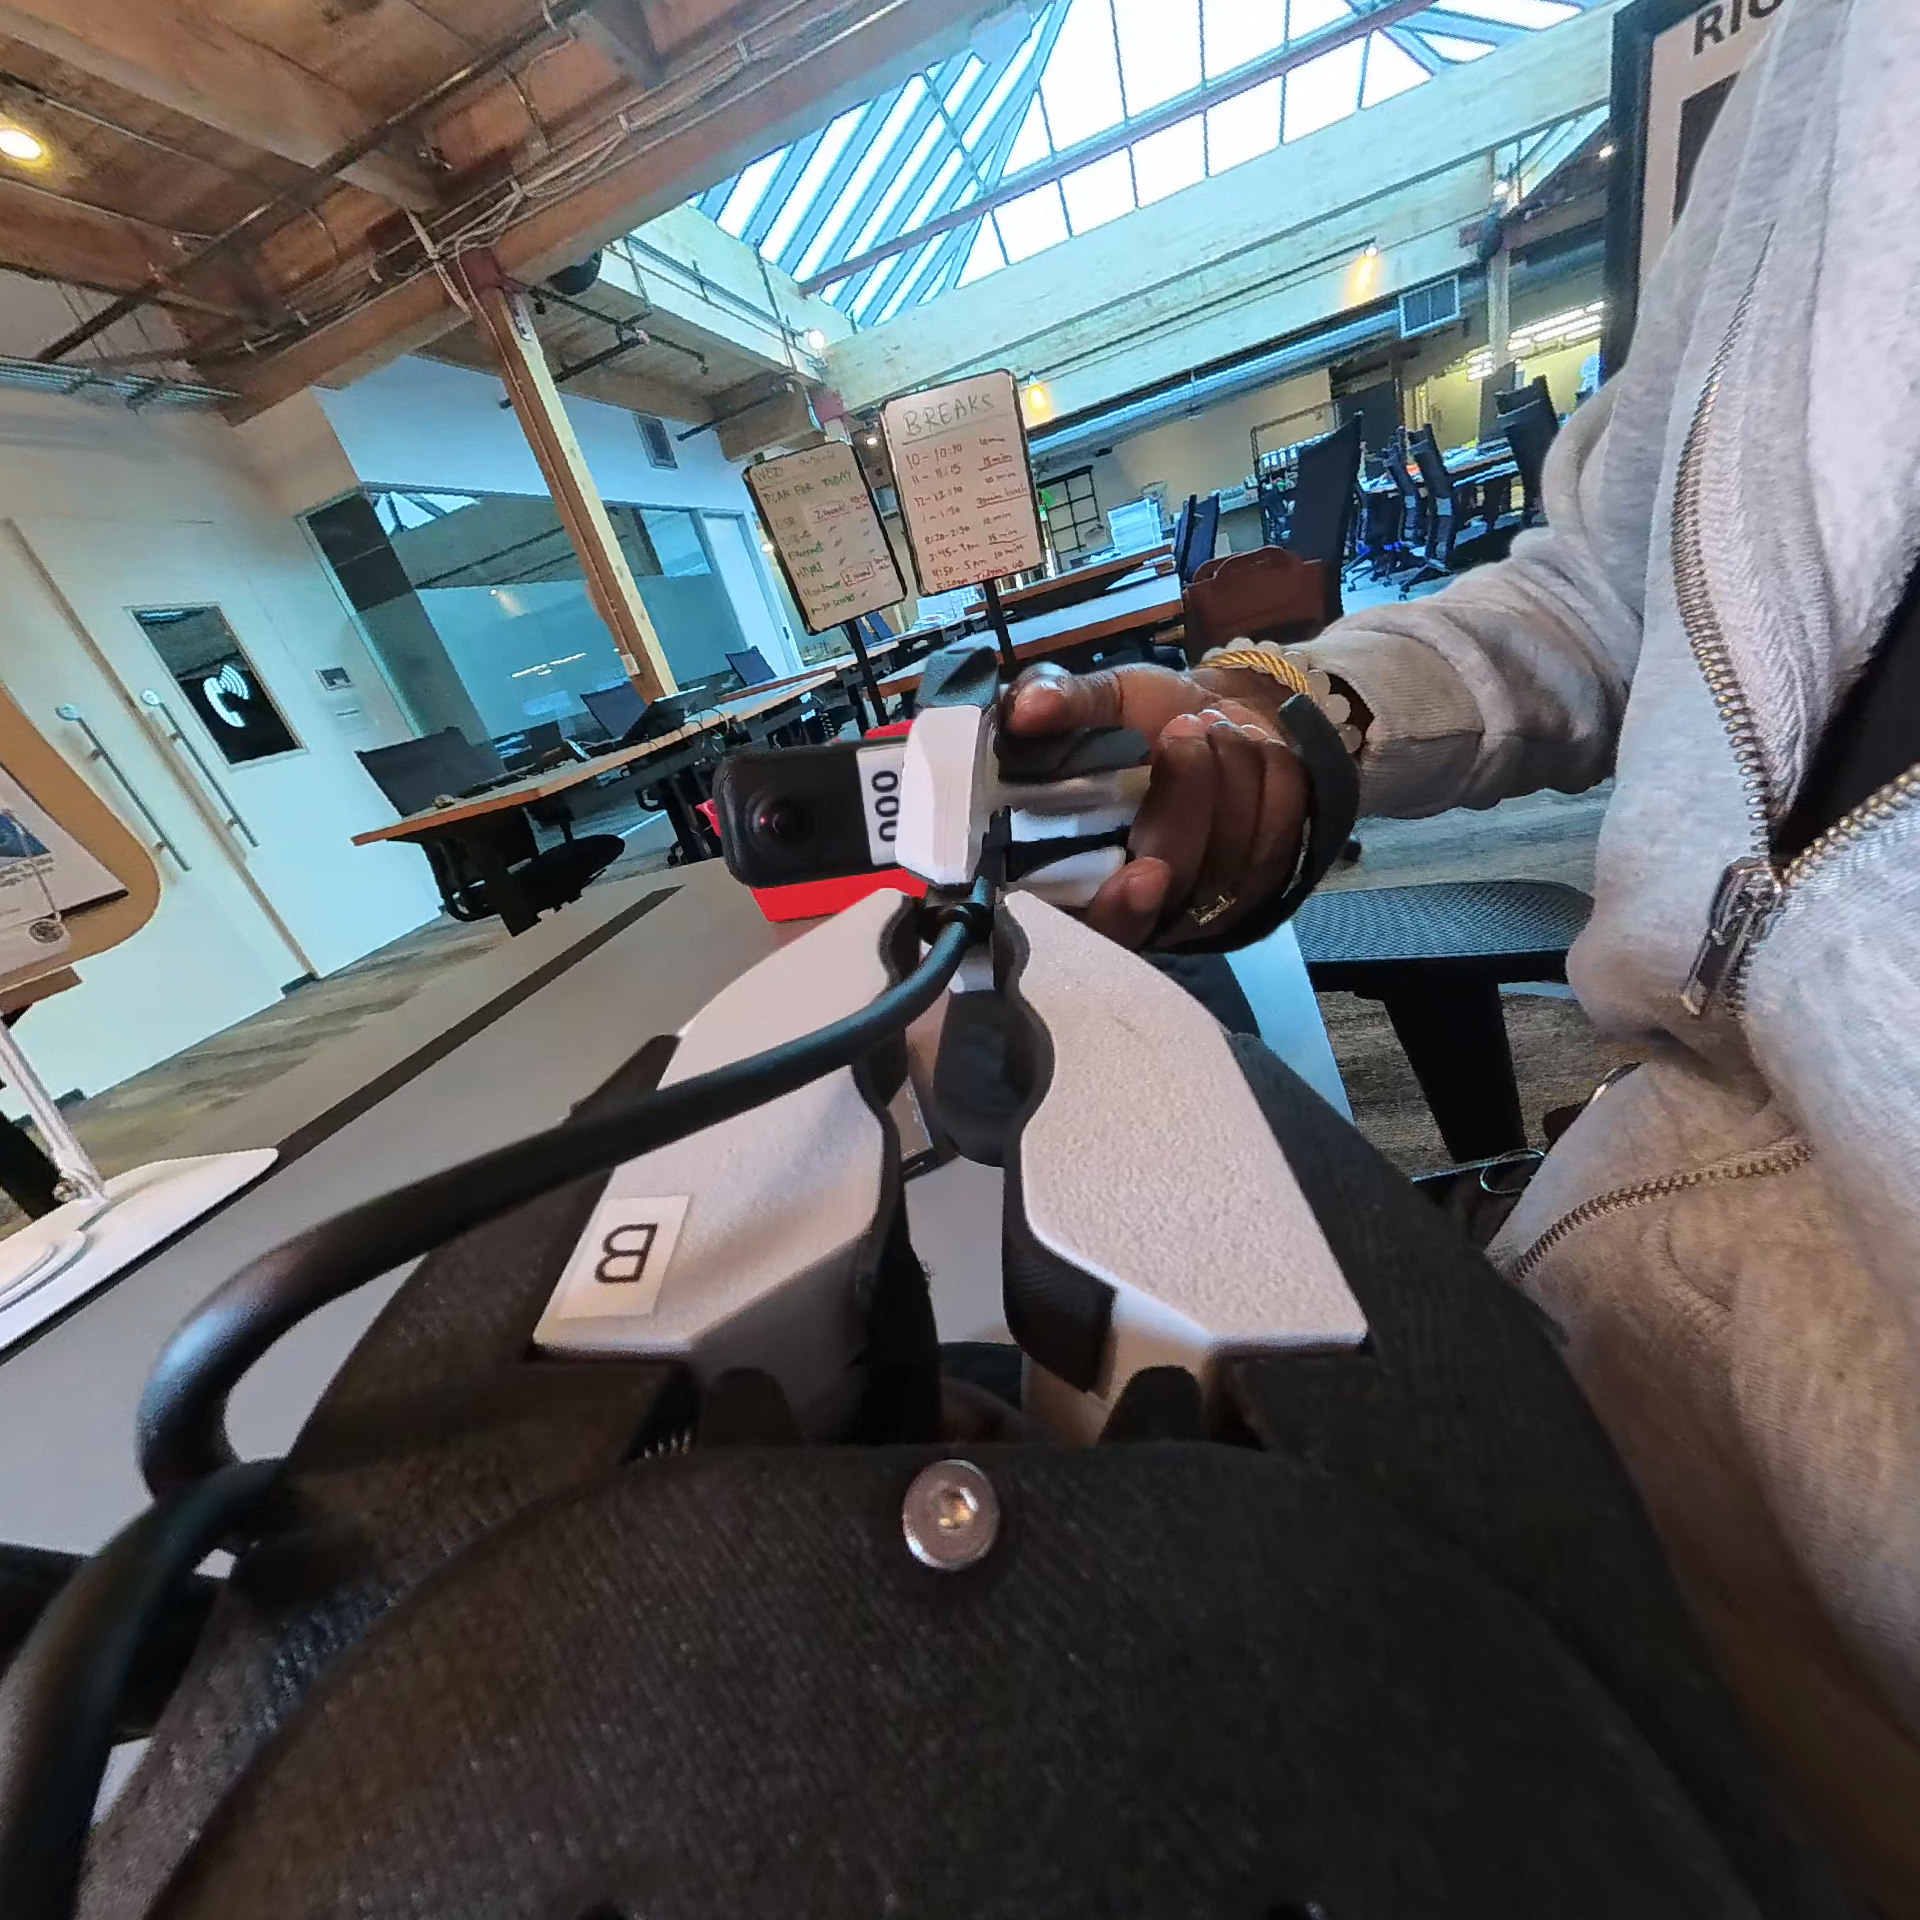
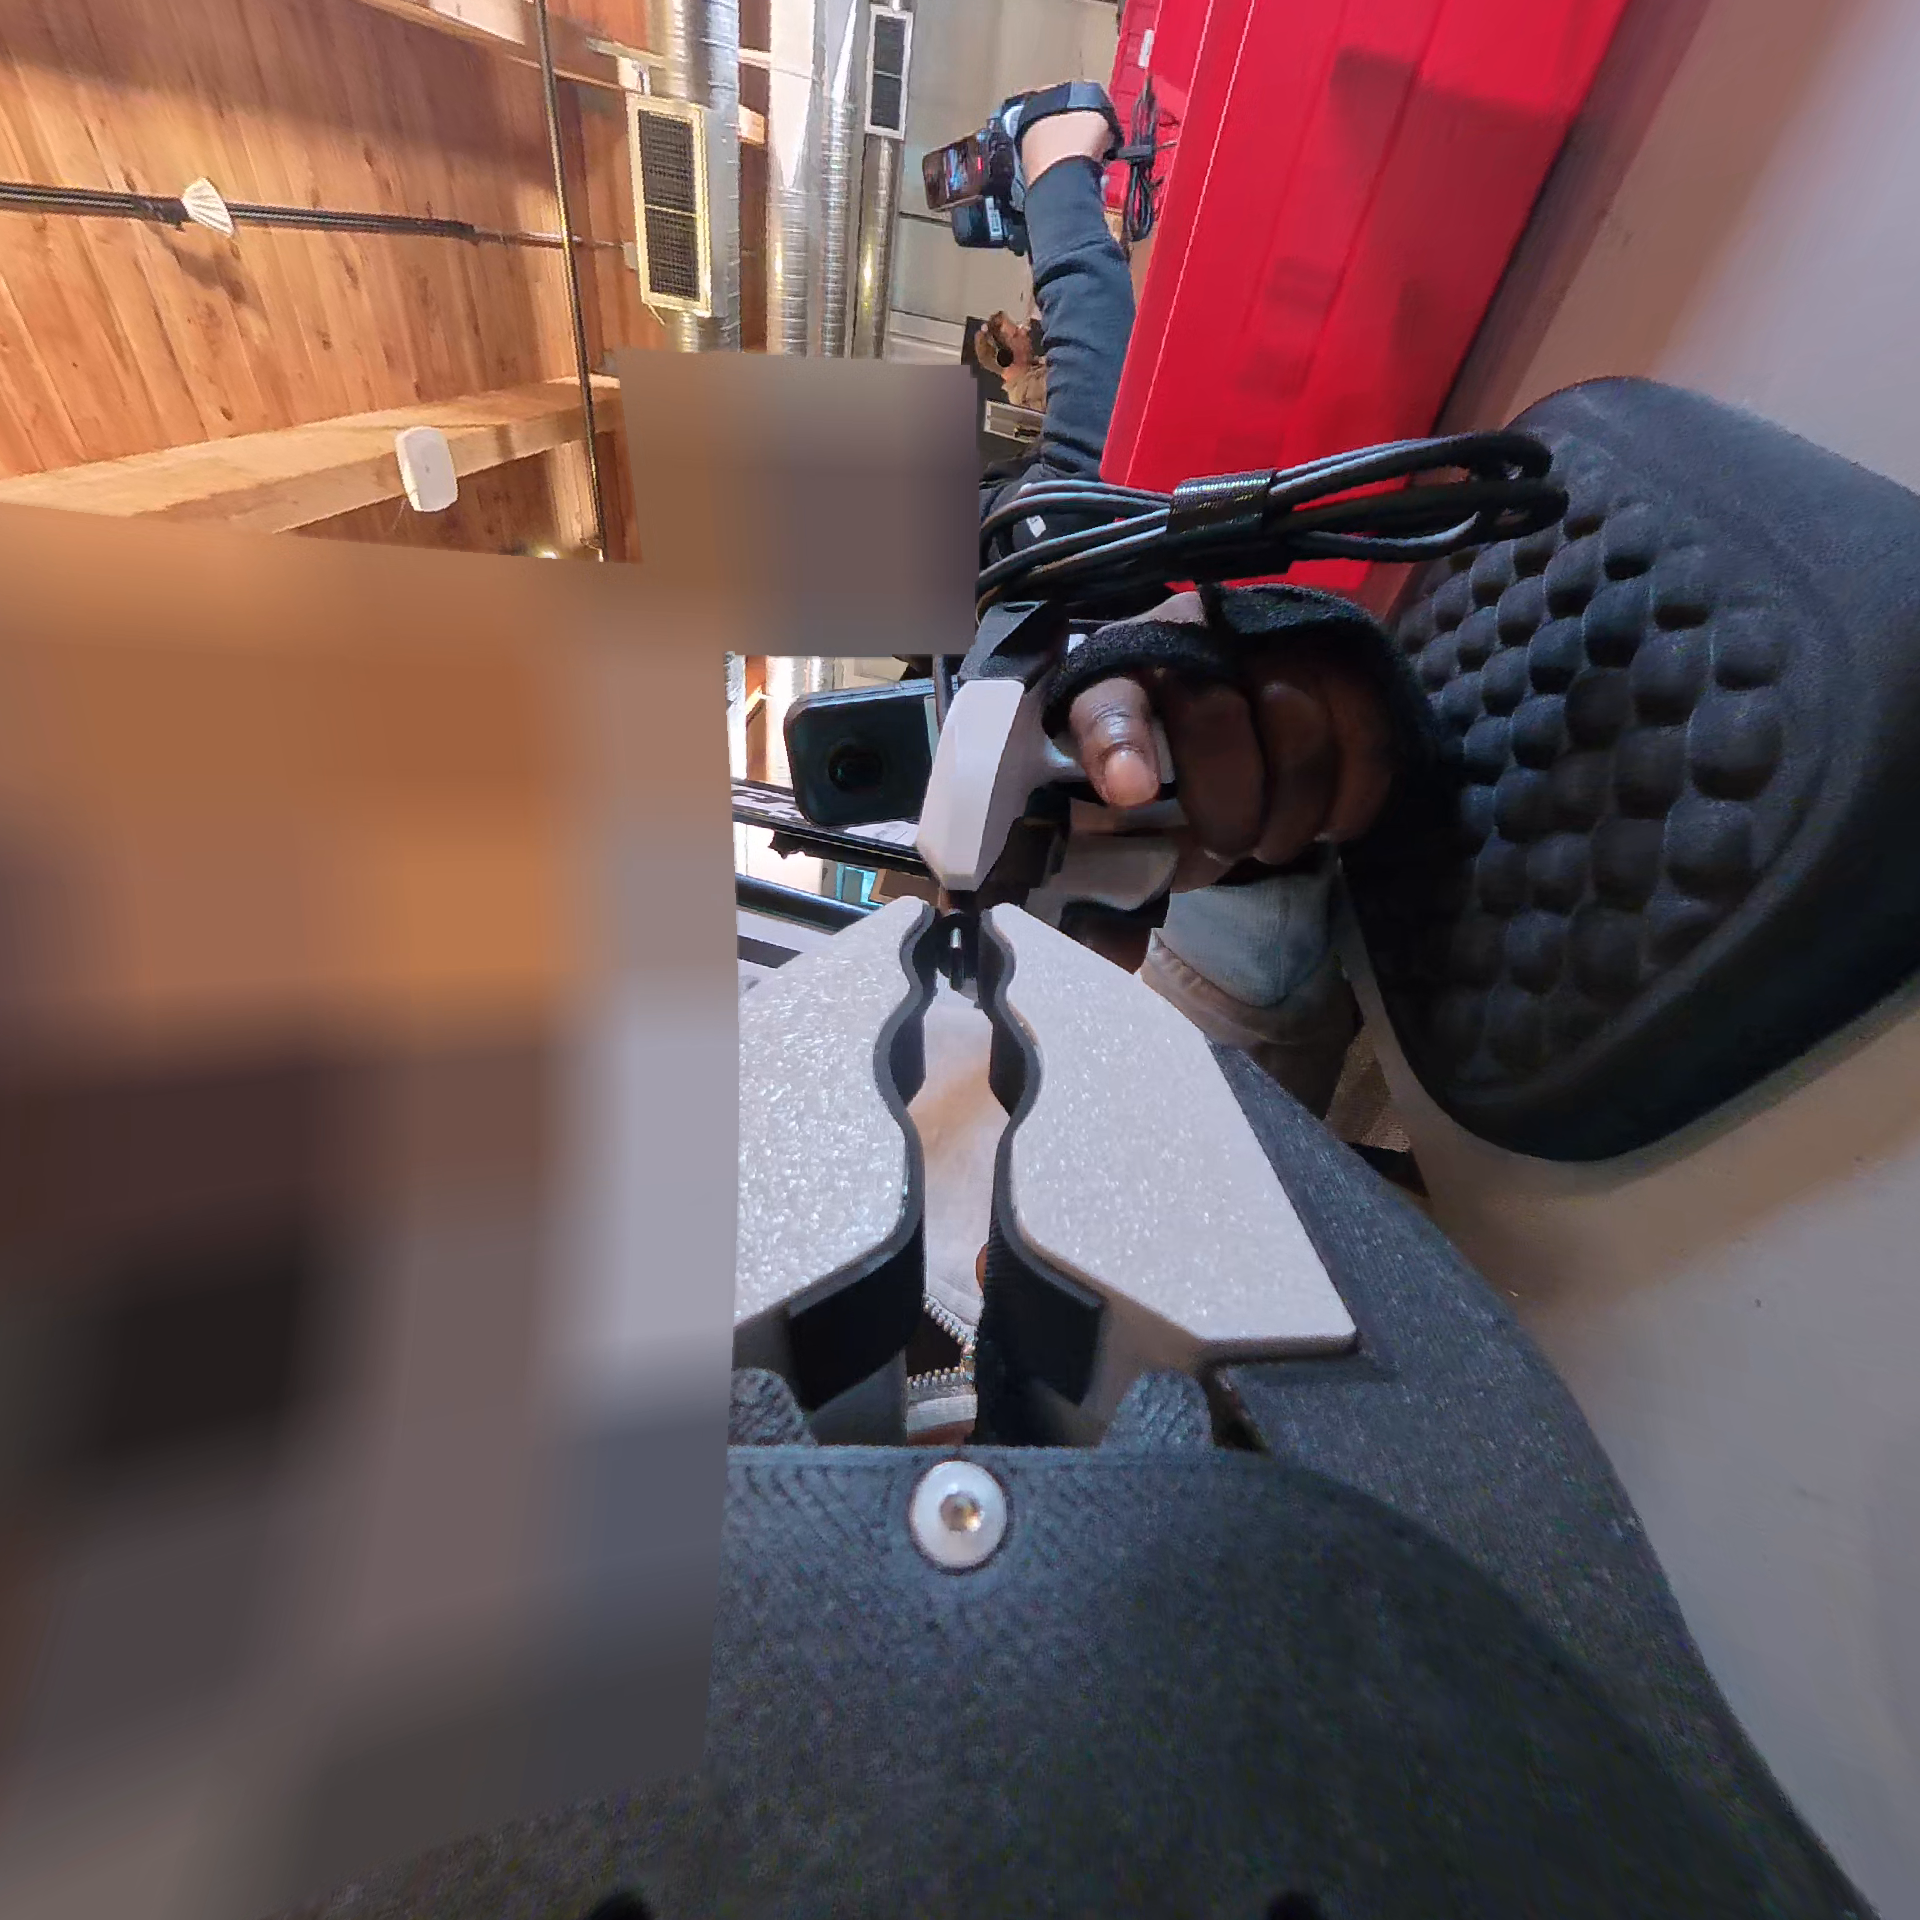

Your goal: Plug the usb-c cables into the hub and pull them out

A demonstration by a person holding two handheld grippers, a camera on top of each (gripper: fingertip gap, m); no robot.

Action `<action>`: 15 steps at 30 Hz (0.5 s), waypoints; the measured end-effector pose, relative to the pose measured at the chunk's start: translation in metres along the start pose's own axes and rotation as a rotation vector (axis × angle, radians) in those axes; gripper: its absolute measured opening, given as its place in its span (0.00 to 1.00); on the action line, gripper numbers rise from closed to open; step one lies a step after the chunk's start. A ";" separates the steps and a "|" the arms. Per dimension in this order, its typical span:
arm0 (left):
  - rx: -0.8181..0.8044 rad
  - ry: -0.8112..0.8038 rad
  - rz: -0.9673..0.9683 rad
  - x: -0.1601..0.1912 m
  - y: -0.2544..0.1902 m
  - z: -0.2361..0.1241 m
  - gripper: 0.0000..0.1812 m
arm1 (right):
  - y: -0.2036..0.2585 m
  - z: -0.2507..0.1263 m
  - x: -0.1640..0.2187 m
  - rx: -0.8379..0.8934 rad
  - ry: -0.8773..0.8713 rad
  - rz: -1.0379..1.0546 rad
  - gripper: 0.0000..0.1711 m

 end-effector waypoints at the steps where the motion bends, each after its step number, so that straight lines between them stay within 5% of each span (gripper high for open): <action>1: 0.003 0.005 -0.006 0.000 0.000 0.000 0.07 | 0.000 0.000 0.000 -0.001 -0.004 0.002 0.04; 10: -0.049 -0.035 -0.053 -0.001 0.008 -0.004 0.08 | 0.001 -0.008 -0.001 -0.052 -0.090 -0.043 0.13; 15: -0.050 -0.014 -0.027 0.000 0.005 -0.001 0.08 | -0.001 -0.003 0.000 -0.040 -0.095 -0.053 0.06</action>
Point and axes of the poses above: each gripper's, where its closed fingertips meet, z out along the fingers, x out of its underside, y = z × x across the jaws, the point moved 6 cm from there along -z, back along the fingers, and after that the axes turned 7 degrees about y, right-handed, at the moved point
